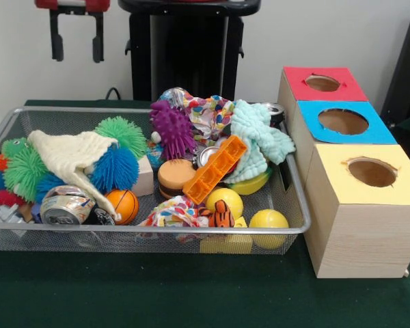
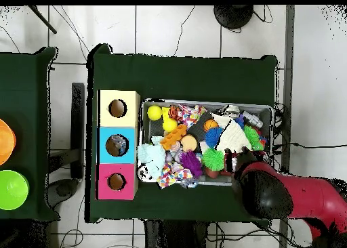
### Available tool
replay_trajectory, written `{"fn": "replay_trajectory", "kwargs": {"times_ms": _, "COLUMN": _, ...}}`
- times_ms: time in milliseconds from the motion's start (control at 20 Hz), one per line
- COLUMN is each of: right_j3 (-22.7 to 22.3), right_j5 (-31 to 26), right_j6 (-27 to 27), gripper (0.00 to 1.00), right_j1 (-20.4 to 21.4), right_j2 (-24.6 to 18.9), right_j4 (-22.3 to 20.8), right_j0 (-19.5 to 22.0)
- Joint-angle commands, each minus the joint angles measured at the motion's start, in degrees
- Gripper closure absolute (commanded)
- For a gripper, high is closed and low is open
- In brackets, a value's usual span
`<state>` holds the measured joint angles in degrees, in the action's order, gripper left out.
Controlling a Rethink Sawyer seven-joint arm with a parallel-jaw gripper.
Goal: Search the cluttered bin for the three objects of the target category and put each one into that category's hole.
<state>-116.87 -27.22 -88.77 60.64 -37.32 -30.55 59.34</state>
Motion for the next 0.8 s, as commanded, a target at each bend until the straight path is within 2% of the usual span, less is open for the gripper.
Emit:
{"fn": "replay_trajectory", "kwargs": {"times_ms": 50, "right_j3": -8.0, "right_j5": -2.3, "right_j6": -1.1, "gripper": 0.00, "right_j1": 1.9, "right_j2": 0.1, "right_j4": 0.6, "right_j0": -2.4}}
{"fn": "replay_trajectory", "kwargs": {"times_ms": 800, "right_j3": -9.3, "right_j5": 6.2, "right_j6": -8.4, "gripper": 0.00, "right_j1": -3.4, "right_j2": 7.9, "right_j4": -3.9, "right_j0": -9.0}}
